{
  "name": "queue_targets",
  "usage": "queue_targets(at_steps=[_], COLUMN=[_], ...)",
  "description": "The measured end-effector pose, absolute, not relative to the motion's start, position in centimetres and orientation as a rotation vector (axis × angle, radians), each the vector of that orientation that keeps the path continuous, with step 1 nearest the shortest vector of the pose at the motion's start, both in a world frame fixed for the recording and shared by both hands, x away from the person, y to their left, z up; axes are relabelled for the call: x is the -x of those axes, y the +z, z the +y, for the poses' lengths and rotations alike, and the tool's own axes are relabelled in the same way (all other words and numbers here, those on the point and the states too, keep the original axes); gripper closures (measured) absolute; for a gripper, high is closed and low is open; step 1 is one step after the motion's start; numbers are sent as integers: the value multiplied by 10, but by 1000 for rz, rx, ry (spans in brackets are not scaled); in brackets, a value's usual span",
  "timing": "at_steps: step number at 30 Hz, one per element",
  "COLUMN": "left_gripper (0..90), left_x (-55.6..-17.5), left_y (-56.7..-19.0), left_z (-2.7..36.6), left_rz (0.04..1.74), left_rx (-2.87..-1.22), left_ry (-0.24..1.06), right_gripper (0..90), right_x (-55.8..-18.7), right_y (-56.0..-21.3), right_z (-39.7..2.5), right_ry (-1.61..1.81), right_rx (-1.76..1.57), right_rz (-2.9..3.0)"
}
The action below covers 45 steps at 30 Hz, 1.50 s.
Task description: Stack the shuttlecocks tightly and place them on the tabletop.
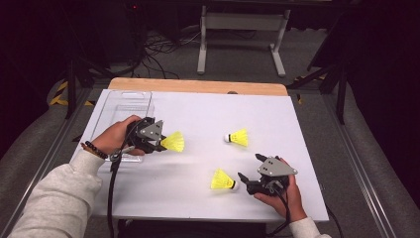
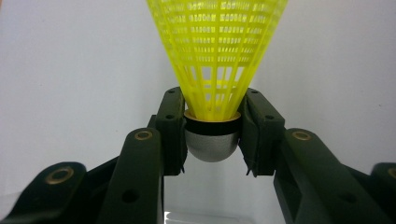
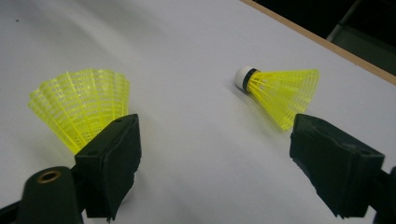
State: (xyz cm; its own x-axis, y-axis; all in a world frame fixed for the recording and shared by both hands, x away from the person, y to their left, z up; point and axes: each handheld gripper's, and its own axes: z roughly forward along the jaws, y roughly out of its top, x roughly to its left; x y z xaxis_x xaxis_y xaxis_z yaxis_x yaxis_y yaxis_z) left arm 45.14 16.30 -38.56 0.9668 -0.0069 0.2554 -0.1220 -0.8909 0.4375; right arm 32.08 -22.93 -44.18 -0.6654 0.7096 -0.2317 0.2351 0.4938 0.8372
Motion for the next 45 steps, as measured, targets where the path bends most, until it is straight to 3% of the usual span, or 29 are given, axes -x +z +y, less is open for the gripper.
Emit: queue_targets(at_steps=[14, 40, 45], left_gripper=[645, 640, 561], left_x=[-489, -508, -508], left_y=[-395, -424, -425], left_z=[150, 104, 103], left_rz=[-198, -238, -236], left_rx=[-2738, -2846, -2858], left_ry=[166, 156, 163], right_gripper=[172, 168, 168], right_x=[-323, -324, -324], right_y=[-446, -448, -448], right_z=[-226, -226, -224], right_ry=[1089, 1069, 1061], right_rx=[-783, -788, -776], right_rz=[2199, 2218, 2228])
